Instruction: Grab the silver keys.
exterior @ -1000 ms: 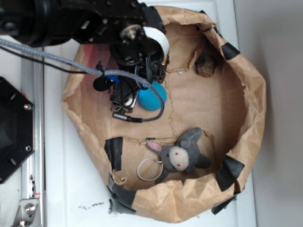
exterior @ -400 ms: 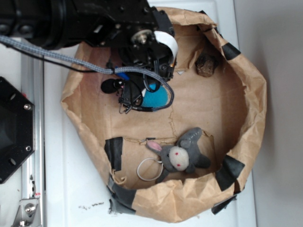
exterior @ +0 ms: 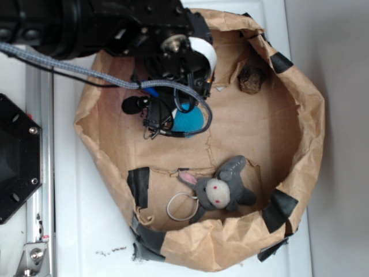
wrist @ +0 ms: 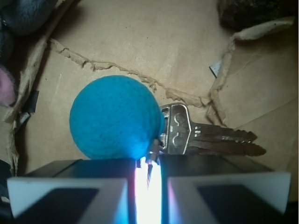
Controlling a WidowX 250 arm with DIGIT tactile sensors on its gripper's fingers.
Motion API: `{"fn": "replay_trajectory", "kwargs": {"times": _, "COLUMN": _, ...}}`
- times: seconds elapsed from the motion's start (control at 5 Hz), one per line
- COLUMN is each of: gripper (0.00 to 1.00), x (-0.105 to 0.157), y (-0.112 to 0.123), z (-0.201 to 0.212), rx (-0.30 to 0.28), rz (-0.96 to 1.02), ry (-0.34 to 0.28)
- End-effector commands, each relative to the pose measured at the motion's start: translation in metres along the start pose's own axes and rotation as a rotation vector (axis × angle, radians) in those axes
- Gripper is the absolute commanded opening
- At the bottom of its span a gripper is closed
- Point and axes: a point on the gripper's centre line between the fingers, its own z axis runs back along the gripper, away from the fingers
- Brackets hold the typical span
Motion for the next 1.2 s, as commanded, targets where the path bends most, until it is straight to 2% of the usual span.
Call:
{"fn": "replay_trajectory", "kwargs": {"times": 0.0, "gripper": 0.0, "x": 0.012, "y": 0.005, "z": 0.02, "rx": 0.055, "rz": 0.041, "ry": -0.058}}
{"fn": "replay_trajectory", "kwargs": {"times": 0.2, "gripper": 0.0, "x": 0.02, "y": -0.005, "z": 0.052, "rx": 0.017, "rz": 0.09, "ry": -0.079}}
{"fn": "replay_trajectory", "kwargs": {"times": 0.4, "gripper": 0.0, "x": 0.019, "y": -0.016, "z": 0.103, "rx": -0.178, "rz": 0.108, "ry": -0.181}}
{"fn": "replay_trajectory", "kwargs": {"times": 0.6, "gripper": 0.0, "x": 0.022, "y": -0.02, "z": 0.137, "rx": -0.226, "rz": 0.165, "ry": -0.155}}
{"fn": "replay_trajectory", "kwargs": {"times": 0.8, "gripper": 0.0, "x": 0.023, "y": -0.028, "z": 0.121, "rx": -0.16, "rz": 0.167, "ry": -0.148}}
{"fn": "replay_trajectory", "kwargs": {"times": 1.0, "gripper": 0.0, "x": 0.026, "y": -0.037, "z": 0.108, "rx": -0.052, "rz": 0.184, "ry": -0.182}}
